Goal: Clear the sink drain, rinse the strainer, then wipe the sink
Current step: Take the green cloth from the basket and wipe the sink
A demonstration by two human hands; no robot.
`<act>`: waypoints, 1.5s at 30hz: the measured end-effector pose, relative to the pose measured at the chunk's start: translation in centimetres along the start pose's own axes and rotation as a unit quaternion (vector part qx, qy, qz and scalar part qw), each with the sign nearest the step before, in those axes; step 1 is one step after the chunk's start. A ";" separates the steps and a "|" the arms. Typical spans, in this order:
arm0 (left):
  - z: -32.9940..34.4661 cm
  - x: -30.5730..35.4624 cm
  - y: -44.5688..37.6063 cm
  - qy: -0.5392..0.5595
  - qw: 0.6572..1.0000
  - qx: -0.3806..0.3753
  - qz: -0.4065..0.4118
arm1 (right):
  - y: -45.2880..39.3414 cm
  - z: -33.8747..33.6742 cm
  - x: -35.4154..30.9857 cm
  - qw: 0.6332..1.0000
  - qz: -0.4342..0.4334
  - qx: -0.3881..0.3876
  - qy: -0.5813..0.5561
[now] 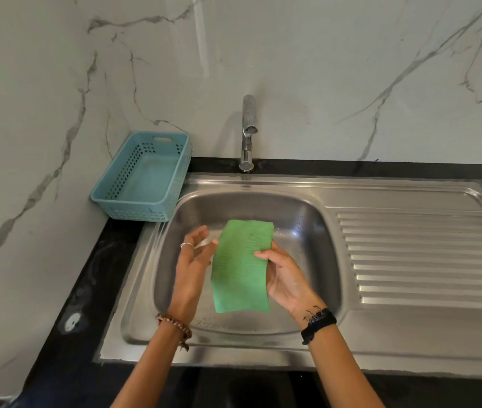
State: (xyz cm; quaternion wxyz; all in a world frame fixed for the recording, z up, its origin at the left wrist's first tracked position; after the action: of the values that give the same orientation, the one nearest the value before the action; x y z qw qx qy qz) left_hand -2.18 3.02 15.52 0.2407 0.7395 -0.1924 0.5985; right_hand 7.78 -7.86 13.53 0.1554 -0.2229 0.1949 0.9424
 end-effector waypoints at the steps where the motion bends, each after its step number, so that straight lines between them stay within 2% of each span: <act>1: 0.8 -0.9 -0.1 0.023 0.998 -0.042 -0.051 | 0.1 0.2 -0.3 1.000 0.003 -0.004 -0.006; 3: 2.3 -2.5 0.0 0.066 0.982 -0.114 -0.134 | 0.0 0.1 -0.7 1.000 0.000 0.000 -0.004; 4: 2.7 -3.0 -0.1 0.067 0.978 -0.135 -0.143 | 0.0 -0.1 -0.9 1.000 -0.003 0.006 0.010; 7: 2.6 -3.0 -0.3 0.008 0.980 -0.169 -0.102 | -0.2 -1.0 -1.1 0.998 -0.006 0.013 0.058; 11: 1.6 -1.3 -0.9 -0.007 0.975 -0.208 -0.073 | -1.0 -0.6 -1.3 0.992 0.019 -0.008 0.124; 15: -0.3 0.9 -1.7 -0.056 0.954 -0.285 -0.074 | -2.9 1.8 -2.0 0.964 0.070 -0.035 0.255; 18: -3.1 3.0 -3.6 -0.053 0.960 -0.270 -0.059 | -5.2 5.0 -2.6 0.939 0.073 -0.047 0.333; 23: -8.7 6.3 -7.8 -0.074 0.967 -0.242 -0.025 | -10.3 12.4 -3.7 0.917 0.025 -0.074 0.391; 27: -12.4 8.9 -13.2 -0.109 0.978 -0.178 0.005 | -15.3 17.7 -4.2 0.903 -0.023 -0.077 0.421; 30: -14.0 9.6 -17.4 -0.126 0.985 -0.115 0.027 | -19.5 19.1 -4.0 0.897 -0.048 -0.046 0.437; 33: -14.8 8.3 -20.8 -0.220 0.972 -0.063 0.058 | -23.4 18.8 -2.7 0.892 -0.038 -0.023 0.450; 35: -15.2 6.2 -22.9 -0.299 0.951 -0.038 0.063 | -26.0 17.9 -1.5 0.873 -0.030 -0.002 0.487; 36: -15.3 5.2 -23.7 -0.338 0.939 -0.027 0.064 | -27.2 17.4 -0.8 0.853 -0.031 0.011 0.521; 37: -15.2 4.1 -24.4 -0.383 0.921 -0.018 0.063 | -28.3 16.9 -0.2 0.814 -0.042 0.022 0.579; 38: -15.1 2.9 -25.1 -0.435 0.899 -0.014 0.052 | -29.6 16.5 0.4 0.750 -0.049 0.033 0.659; 40: -14.3 0.4 -26.1 -0.553 0.832 -0.034 0.022 | -31.7 16.1 1.8 0.578 -0.058 0.043 0.813; 41: -13.6 -0.8 -26.5 -0.600 0.798 -0.058 0.014 | -32.4 16.0 2.7 0.513 -0.059 0.036 0.856; 43: -12.5 -2.6 -27.1 -0.646 0.754 -0.121 0.001 | -33.4 15.8 4.3 0.434 -0.042 0.021 0.900; 45: -12.0 -3.2 -27.4 -0.661 0.735 -0.151 -0.009 | -33.5 15.8 4.9 0.390 -0.017 0.018 0.920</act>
State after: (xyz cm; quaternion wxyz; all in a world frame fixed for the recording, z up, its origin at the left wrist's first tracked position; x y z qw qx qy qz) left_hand 3.32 32.21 10.98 0.1668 0.9046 -0.3840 -0.0801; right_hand 10.65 29.43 14.20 -0.0984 -0.9549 0.2321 0.1567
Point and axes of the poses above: each hand's wrist, its own y-axis away from the middle knuckle, its own z-axis out of the palm, x = y × z, the point moved 7 cm from there along -y, towards the middle knuckle, and after that the axes turned 9 degrees about -y, right-handed, at the moved point
